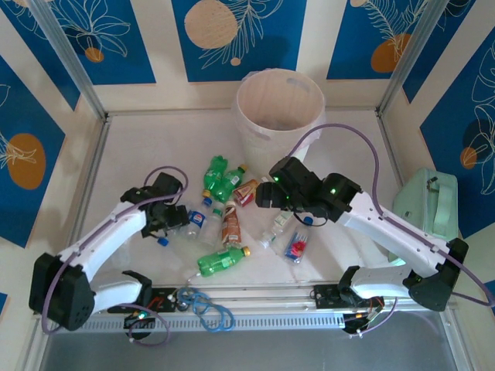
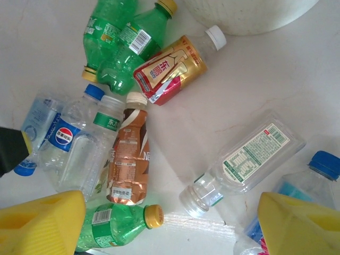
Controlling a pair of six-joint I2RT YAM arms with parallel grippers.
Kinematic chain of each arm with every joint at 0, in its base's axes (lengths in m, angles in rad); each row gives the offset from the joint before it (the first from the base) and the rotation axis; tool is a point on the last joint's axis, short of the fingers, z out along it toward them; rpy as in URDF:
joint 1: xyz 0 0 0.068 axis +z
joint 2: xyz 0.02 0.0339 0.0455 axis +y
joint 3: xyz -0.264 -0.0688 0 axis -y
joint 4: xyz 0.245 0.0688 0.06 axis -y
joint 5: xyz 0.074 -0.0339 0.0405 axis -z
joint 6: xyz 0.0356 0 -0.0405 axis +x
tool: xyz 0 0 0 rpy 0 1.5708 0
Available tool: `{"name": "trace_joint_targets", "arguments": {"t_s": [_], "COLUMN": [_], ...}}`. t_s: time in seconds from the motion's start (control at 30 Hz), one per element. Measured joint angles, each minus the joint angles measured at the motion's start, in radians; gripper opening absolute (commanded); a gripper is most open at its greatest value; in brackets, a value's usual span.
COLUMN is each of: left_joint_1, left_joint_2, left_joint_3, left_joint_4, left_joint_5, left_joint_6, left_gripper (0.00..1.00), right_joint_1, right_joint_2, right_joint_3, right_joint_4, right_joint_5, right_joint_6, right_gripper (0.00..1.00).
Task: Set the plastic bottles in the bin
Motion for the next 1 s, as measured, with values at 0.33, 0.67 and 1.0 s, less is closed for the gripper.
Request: {"name": "trace_joint_targets", "arguments": {"t_s": [0.33,0.67,1.0], "left_joint_1": [0.01,0.07,0.099], "left_joint_2": [0.138,0.171,0.225], "left_joint_3": [0.043,0.045,0.048], "left_joint_4": [0.072,0.119,0.162], "left_joint_5": [-0.027,-0.026,0.018], "left_joint_6": [0.058,0.078,0.089], "left_gripper": [0.93,0.91,0.92], "right_joint_1": [-0.024,-0.025,-0.019], "right_joint_2": [0.0,0.021,0.042], "right_joint_3": [-0.012,-0.012,-0.012], "right_joint_4": [0.021,0.04,0.04], "right_joint_5": [-0.023,-0.04,-0.044], "right_joint_6": [0.0,0.003,0.012], "right_gripper": [0.85,0.84,0.85]}}
